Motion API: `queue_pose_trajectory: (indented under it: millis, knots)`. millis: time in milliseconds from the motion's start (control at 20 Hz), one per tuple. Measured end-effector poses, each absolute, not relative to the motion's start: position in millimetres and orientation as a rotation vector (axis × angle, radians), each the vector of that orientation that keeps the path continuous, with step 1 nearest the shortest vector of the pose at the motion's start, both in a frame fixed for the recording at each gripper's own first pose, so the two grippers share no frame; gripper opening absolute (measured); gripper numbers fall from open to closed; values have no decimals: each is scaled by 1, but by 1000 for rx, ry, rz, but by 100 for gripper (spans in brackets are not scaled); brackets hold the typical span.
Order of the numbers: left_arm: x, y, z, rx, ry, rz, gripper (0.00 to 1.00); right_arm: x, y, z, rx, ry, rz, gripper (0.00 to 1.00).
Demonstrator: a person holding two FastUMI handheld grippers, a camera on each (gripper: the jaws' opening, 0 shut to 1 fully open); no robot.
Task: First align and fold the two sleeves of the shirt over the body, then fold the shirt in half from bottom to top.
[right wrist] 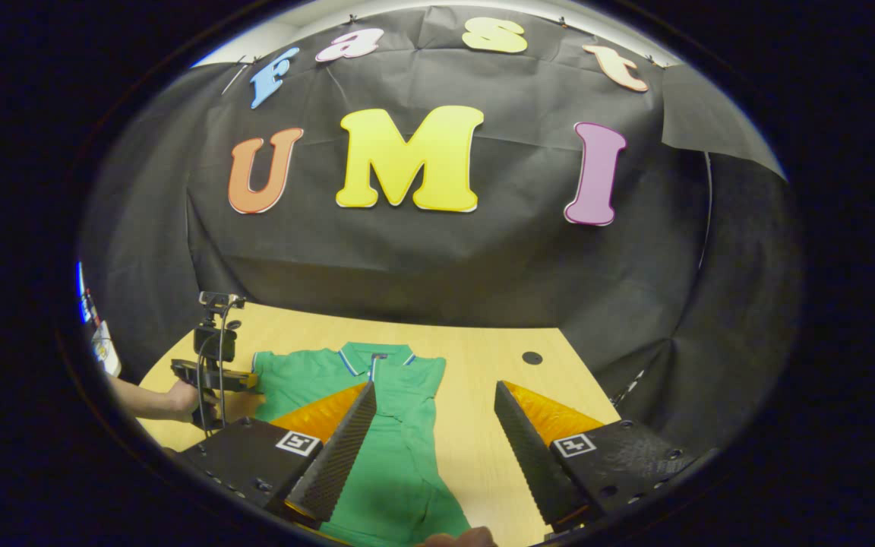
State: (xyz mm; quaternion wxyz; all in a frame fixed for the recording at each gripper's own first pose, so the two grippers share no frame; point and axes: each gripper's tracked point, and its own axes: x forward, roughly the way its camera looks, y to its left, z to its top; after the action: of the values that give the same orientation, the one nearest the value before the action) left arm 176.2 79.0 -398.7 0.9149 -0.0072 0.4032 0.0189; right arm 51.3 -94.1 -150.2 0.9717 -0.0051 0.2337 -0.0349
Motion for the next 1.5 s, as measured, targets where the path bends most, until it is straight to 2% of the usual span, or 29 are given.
queue_pose_trajectory:
  millis: [300, 750, 1400, 1500]
  knots:
    - [190, 67, -354, -42, 733, -2, 6, 51, -99, -139, -8, 434, -69, 95]
    - [202, 19, -316, 16, 700, -62, 6, 41, -122, -136, 36, 421, -80, 95]
    - [205, -128, -327, 51, 759, -198, 7, 10, -195, -138, 86, 426, -152, 95]
    - [205, -143, -326, 41, 752, -208, 11, 7, -205, -138, 90, 426, -162, 95]
